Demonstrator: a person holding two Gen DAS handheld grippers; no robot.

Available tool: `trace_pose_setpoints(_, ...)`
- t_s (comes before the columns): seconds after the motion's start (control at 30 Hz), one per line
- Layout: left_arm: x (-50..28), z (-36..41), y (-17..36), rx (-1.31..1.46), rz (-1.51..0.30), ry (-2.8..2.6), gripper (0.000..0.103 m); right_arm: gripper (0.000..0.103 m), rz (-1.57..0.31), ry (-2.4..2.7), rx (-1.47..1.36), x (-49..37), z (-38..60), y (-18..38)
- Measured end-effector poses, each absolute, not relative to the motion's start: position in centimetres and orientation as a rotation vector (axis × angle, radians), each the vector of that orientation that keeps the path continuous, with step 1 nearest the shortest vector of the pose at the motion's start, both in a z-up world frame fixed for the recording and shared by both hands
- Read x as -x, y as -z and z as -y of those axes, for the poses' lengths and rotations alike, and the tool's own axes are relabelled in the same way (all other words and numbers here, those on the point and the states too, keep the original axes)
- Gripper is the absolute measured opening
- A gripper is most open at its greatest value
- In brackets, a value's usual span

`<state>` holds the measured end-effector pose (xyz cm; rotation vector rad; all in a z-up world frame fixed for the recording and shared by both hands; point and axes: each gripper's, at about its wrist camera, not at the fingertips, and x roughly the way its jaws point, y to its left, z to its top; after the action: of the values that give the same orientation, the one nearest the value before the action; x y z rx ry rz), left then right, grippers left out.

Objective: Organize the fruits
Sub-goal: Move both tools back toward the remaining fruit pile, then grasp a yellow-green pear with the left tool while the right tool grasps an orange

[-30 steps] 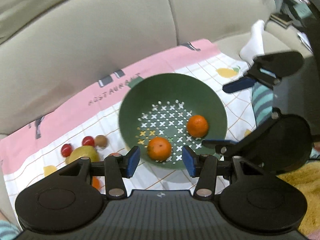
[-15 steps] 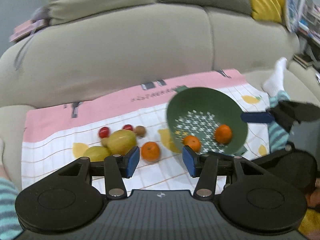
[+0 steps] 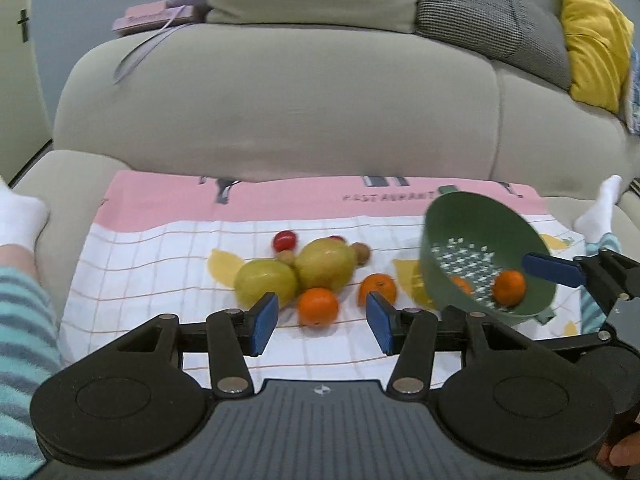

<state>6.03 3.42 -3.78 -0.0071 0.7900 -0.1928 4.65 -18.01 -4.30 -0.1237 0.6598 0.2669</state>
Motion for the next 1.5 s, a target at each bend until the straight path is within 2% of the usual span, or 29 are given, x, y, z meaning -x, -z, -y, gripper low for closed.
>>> trace_pose_setpoints(0.37, -7.1, -6.0, 6.5, 0.065, -0.809, 0.184, 0.06, 0.082, -0.62, -0.307, 0.21, -5.0, 14.7, 6.3)
trace_pose_setpoints(0.67, -8.9, -6.7, 9.5, 0.068, -0.857, 0.158, 0.06, 0.063, -0.663, -0.332, 0.305, -6.4, 12.8, 9.3)
trace_pose_setpoints(1.1, -13.1, -5.2, 12.7, -0.113, -0.866, 0.151, 0.06, 0.049, -0.678, -0.315, 0.516, -9.3, 10.8, 13.7)
trace_pose_setpoints(1.17, -13.7, -5.4, 13.1, -0.115, -0.865, 0.154, 0.061, 0.049, -0.669, -0.312, 0.54, -9.5, 10.6, 14.1)
trace_pose_setpoints(1.33, -14.9, -6.3, 13.8, -0.065, -0.864, 0.181, 0.072, 0.049, -0.659, -0.305, 0.582, -10.5, 10.4, 15.1)
trace_pose_setpoints(1.5, -15.7, -6.8, 14.2, -0.02, -0.863, 0.216, 0.073, 0.048, -0.665, -0.29, 0.61, -11.3, 10.5, 16.1)
